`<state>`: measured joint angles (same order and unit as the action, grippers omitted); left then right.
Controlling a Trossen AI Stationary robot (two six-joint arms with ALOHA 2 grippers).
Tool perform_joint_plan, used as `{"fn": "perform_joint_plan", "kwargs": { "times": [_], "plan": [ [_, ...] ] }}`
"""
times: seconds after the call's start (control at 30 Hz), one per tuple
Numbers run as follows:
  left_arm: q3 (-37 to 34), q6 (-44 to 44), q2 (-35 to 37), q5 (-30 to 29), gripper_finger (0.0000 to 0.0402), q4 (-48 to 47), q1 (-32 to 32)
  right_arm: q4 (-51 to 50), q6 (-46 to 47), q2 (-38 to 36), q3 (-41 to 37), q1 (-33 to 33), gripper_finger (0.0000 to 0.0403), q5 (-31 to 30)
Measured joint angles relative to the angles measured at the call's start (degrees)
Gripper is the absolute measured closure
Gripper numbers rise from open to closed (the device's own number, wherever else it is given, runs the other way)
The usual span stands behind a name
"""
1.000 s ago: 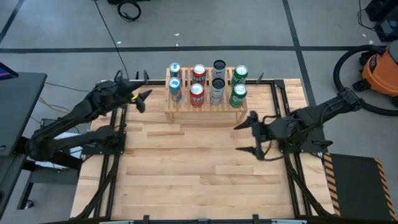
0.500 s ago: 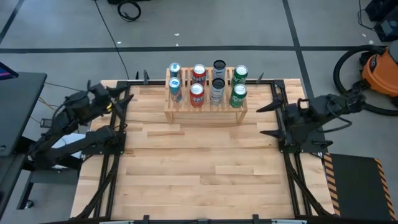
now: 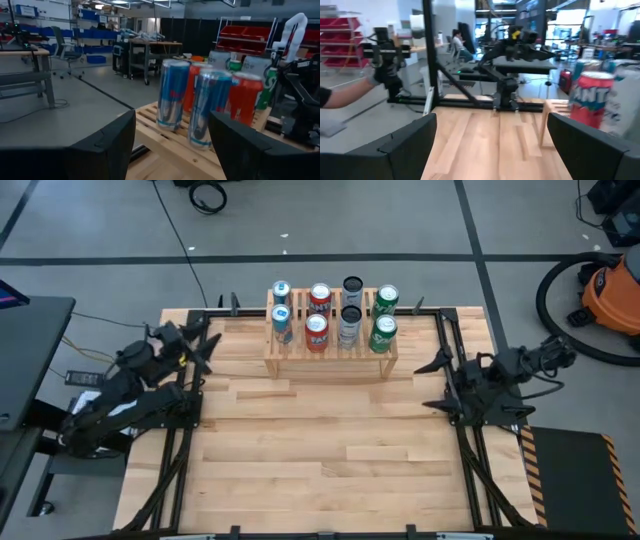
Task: Place canned beverage on shelf
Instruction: Return to Home Position
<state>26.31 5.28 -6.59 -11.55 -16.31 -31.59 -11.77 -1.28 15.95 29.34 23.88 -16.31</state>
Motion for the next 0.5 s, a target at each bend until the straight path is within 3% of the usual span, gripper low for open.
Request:
{"fn": "perform_joint_plan", "kwargs": {
  "times": [0.27,0.5],
  "plan": [
    [-12.45,-1.08,0.7,0.0,0.0153,12.72,0.02,4.67,-0.11,-2.3,-7.97,0.0,0.0013,2.49],
    [-16.01,-4.08,0.67,0.43,0.0153,16.46,2.6,10.13,-0.35,-2.3,-13.49,0.0,0.0013,2.51]
  ]
}}
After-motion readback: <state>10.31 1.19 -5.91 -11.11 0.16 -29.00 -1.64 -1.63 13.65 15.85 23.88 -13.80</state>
